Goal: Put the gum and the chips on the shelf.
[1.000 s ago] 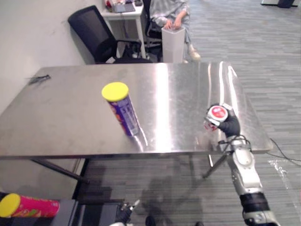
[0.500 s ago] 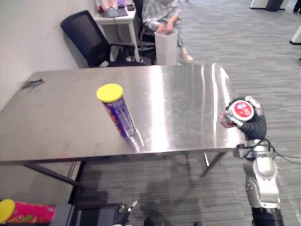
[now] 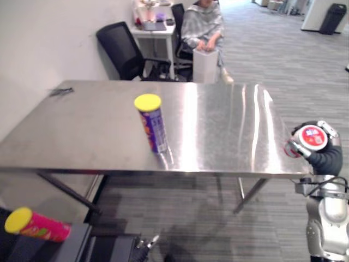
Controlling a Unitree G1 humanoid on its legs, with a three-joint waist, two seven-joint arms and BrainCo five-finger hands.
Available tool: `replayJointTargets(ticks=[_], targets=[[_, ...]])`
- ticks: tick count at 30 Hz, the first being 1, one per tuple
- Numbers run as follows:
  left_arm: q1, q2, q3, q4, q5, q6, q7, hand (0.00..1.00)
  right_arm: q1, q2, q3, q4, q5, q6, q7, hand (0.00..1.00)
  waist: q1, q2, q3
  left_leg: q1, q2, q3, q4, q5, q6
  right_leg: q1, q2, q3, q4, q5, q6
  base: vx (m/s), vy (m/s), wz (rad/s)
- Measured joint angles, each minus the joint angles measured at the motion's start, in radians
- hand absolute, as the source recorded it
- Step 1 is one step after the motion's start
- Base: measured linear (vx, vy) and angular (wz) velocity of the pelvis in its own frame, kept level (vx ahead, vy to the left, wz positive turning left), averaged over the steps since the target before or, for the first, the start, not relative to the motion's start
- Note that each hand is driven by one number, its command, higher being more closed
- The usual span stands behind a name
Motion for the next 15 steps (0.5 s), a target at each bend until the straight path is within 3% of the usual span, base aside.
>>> replayJointTargets(ticks=[3,6,7,8,9,10,11,12,14,15], targets=[[-0.001,0.01,0.031,0.005,-0.066,0.021,-0.017,0.0,-0.005,0.001,0.048,0.001,0.026,-0.001,-0.001,1.0,0.002,-0.007,0.011,-0.036,0.004,-0.08,0.0,0.035,-0.008,-0.013,0.001,-0.071,0.05,-0.028,-0.015,-0.12,-0.077,0.85],[-0.007,0.012,0.056,0.002,-0.117,0.026,-0.026,0.0,-0.06,0.001,0.124,0.006,0.034,-0.001,0.0,1.0,0.015,0.011,0.047,-0.096,0.02,-0.202,0.0,0.082,-0.036,-0.018,0.018,-0.191,0.091,-0.062,-0.043,-0.18,-0.122,1.15],[-0.007,0.01,0.062,-0.008,-0.117,0.032,-0.03,0.0,-0.085,0.0,0.141,0.005,0.035,-0.001,-0.001,1.0,0.034,0.03,0.058,-0.13,0.026,-0.225,-0.002,0.077,-0.044,-0.043,0.022,-0.233,0.131,-0.073,-0.059,-0.22,-0.144,1.09],[-0.007,0.013,0.062,-0.009,-0.117,0.035,-0.03,0.0,-0.106,-0.001,0.147,0.006,0.035,0.0,-0.001,1.0,0.058,0.033,0.063,-0.158,0.042,-0.184,-0.003,0.014,-0.043,-0.045,0.028,-0.281,0.121,-0.079,-0.071,-0.21,-0.152,1.14],[-0.009,0.019,0.068,-0.005,-0.117,0.036,-0.03,0.0,-0.112,0.0,0.146,0.007,0.035,0.0,-0.001,1.0,0.06,0.01,0.065,-0.173,0.05,-0.125,0.008,-0.024,-0.008,-0.044,0.015,-0.312,0.099,-0.073,-0.079,-0.21,-0.109,1.47],[-0.019,0.025,0.08,-0.003,-0.118,0.036,-0.031,0.0,-0.131,-0.002,0.12,0.006,0.035,-0.002,-0.002,1.0,0.056,0.009,0.078,-0.238,0.063,0.017,0.127,-0.047,0.083,-0.038,-0.013,-0.394,0.091,-0.067,-0.093,-0.18,-0.101,1.68],[-0.022,0.026,0.092,0.008,-0.117,0.039,-0.033,0.0,-0.149,-0.001,0.099,0.01,0.035,-0.001,-0.013,1.0,0.057,0.018,0.088,-0.274,0.084,0.14,0.298,-0.045,0.128,-0.027,-0.026,-0.456,0.097,-0.068,-0.097,-0.16,-0.092,1.64],[-0.014,0.024,0.097,0.014,-0.117,0.042,-0.034,0.0,-0.15,-0.001,0.094,0.01,0.035,-0.001,-0.02,1.0,0.057,0.018,0.089,-0.277,0.099,0.181,0.372,-0.054,0.142,-0.023,-0.034,-0.485,0.107,-0.067,-0.096,-0.09,-0.09,1.34],[0.013,0.02,0.102,0.015,-0.117,0.043,-0.041,0.0,-0.146,-0.001,0.07,0.01,0.035,-0.002,-0.026,1.0,0.049,0.04,0.092,-0.276,0.127,0.279,0.514,-0.163,0.168,-0.007,-0.071,-0.604,0.154,-0.083,-0.104,-0.14,-0.022,1.55],[0.006,0.018,0.106,0.015,-0.117,0.044,-0.044,0.0,-0.146,0.0,0.051,0.014,0.035,-0.001,-0.028,1.0,0.051,0.037,0.094,-0.279,0.128,0.319,0.564,-0.19,0.183,-0.007,-0.109,-0.658,0.176,-0.093,-0.109,-0.17,0.028,1.46]])
